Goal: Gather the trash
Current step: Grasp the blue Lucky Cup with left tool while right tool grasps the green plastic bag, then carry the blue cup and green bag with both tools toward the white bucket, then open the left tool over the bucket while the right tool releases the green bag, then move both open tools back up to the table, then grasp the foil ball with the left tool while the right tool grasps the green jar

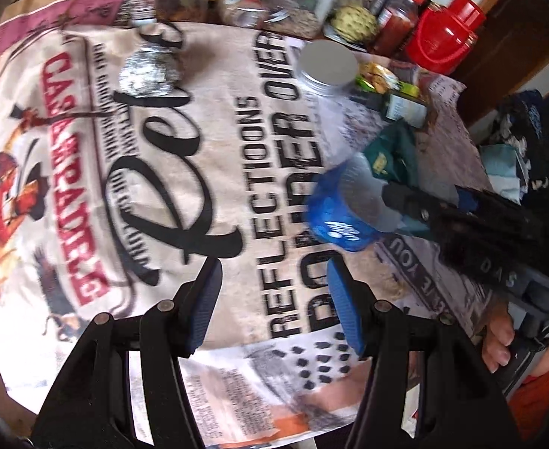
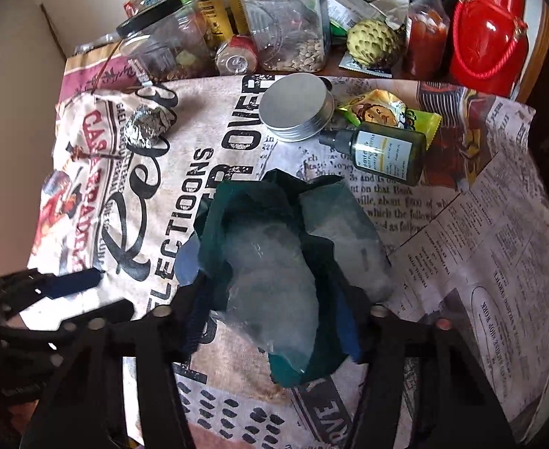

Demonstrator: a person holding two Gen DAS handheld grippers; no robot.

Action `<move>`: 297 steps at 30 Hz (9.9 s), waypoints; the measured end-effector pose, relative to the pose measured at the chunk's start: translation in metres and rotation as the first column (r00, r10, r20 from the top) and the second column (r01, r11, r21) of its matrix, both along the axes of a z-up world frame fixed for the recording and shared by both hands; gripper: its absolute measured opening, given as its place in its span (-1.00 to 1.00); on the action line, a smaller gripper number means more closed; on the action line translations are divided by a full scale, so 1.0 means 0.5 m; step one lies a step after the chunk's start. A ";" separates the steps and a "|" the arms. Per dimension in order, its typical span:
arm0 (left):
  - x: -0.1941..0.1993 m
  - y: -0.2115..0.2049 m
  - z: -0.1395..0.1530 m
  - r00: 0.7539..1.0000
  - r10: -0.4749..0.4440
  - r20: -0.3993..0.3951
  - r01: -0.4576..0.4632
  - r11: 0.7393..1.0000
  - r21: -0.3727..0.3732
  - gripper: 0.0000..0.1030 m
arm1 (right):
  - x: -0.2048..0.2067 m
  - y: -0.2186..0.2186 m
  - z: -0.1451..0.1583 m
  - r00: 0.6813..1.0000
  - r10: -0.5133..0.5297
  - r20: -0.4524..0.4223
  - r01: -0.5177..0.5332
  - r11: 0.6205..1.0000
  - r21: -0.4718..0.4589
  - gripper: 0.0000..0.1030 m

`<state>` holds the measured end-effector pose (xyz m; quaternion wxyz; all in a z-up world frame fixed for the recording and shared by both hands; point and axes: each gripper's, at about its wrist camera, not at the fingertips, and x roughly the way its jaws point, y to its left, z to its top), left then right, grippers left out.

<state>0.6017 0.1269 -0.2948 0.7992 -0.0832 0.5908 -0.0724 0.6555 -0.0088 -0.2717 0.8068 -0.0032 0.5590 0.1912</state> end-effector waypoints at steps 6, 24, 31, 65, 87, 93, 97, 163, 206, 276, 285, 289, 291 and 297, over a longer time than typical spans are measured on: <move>0.025 -0.058 -0.006 0.998 -0.069 0.001 0.069 0.998 -0.005 0.11 | 0.010 -0.052 0.040 0.996 -0.089 -0.003 0.088 0.989 0.122 -0.69; 0.174 -0.151 -0.035 0.980 -0.193 0.045 0.190 0.980 0.054 0.12 | -0.010 -0.230 0.095 0.955 -0.295 -0.007 0.293 0.944 0.150 -0.69; 0.196 -0.179 -0.053 0.976 -0.213 0.046 0.209 0.975 0.072 0.19 | -0.022 -0.243 0.090 0.955 -0.296 -0.029 0.297 0.944 0.146 -0.69; -0.159 -0.173 0.399 0.862 0.193 0.470 -0.253 0.965 0.067 0.18 | -0.128 -0.290 0.343 0.978 -0.020 0.207 -0.033 0.967 0.251 -0.69; -0.592 -0.085 0.524 0.812 0.150 0.564 -0.222 0.973 0.062 0.18 | -0.472 -0.199 0.466 0.934 -0.071 0.351 -0.038 0.955 0.295 -0.69; -0.674 -0.072 0.469 0.861 0.123 0.493 -0.171 0.984 0.052 0.18 | -0.572 -0.167 0.405 0.963 -0.074 0.260 -0.001 0.960 0.279 -0.69; -0.698 -0.078 0.421 0.894 0.100 0.437 -0.139 0.988 0.059 0.18 | -0.613 -0.164 0.359 0.979 -0.067 0.192 0.017 0.968 0.251 -0.69; -0.563 -0.173 -0.868 0.982 0.172 -0.078 -0.177 0.982 -0.067 0.13 | -0.534 -0.210 -0.830 0.967 0.023 -0.254 -0.011 0.999 0.050 -0.09; -0.645 -0.174 0.156 0.936 0.131 0.326 -0.138 0.990 -0.003 0.29 | -0.591 -0.191 0.136 0.988 0.020 0.154 -0.039 0.992 0.117 -0.09; 0.112 0.167 0.312 0.916 0.228 0.331 -0.254 0.966 0.038 0.40 | 0.006 -0.149 0.312 0.906 -0.310 0.287 0.293 0.951 0.103 0.45; 0.263 0.210 0.100 0.954 0.234 0.186 -0.248 0.967 0.058 0.40 | 0.117 -0.149 0.120 0.917 -0.385 0.106 0.386 0.922 0.017 0.45; 0.298 0.221 0.040 0.959 0.241 0.149 -0.254 0.965 0.070 0.40 | 0.156 -0.137 0.049 0.922 -0.385 0.039 0.386 0.923 -0.007 0.45; 0.308 0.227 0.024 0.958 0.248 0.144 -0.259 0.963 0.069 0.40 | 0.167 -0.129 0.029 0.922 -0.387 0.012 0.387 0.922 0.006 0.45; 0.334 0.236 -0.009 0.959 0.253 0.125 -0.264 0.962 0.075 0.40 | 0.194 -0.111 -0.025 0.917 -0.389 -0.089 0.395 0.917 0.059 0.45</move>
